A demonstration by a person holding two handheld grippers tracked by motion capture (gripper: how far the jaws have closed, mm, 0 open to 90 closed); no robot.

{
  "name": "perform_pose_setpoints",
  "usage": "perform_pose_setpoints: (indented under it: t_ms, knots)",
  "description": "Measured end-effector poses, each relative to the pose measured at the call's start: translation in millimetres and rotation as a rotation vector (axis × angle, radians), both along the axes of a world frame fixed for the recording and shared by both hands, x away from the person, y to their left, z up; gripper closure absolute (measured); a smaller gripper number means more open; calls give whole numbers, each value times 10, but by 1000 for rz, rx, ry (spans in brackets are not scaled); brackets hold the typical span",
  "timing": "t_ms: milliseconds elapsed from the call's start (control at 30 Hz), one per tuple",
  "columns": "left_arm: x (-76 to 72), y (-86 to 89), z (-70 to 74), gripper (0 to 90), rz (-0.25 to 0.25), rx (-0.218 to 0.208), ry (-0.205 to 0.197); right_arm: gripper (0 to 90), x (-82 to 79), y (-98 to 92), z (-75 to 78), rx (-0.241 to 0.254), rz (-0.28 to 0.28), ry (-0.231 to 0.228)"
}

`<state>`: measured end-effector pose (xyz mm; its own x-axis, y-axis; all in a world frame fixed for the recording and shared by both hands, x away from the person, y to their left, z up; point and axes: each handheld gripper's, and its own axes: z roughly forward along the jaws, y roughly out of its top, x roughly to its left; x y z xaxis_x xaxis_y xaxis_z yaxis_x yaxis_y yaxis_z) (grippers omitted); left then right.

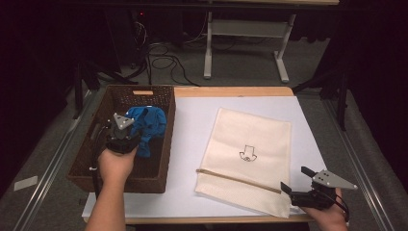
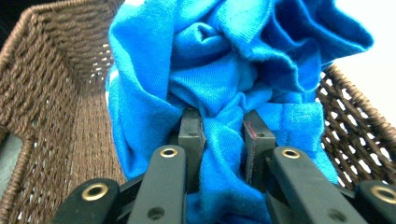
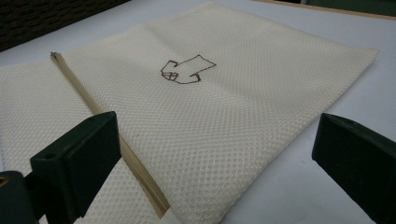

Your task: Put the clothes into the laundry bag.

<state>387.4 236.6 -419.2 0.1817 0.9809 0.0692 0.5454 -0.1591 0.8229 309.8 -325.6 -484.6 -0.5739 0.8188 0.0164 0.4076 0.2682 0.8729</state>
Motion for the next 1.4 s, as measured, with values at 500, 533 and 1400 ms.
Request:
perform_pose_setpoints:
  t_ms: [500, 533, 1400]
  knots:
    - [-168, 99, 68, 742, 48, -84, -172, 19, -2, 20, -14, -6, 6, 3]
    - [-177, 105, 69, 742, 48, -91, -183, 19, -2, 21, -15, -6, 7, 4]
    - [-483, 187, 238, 740, 92, -144, -450, 22, 0, 40, -30, -10, 10, 13]
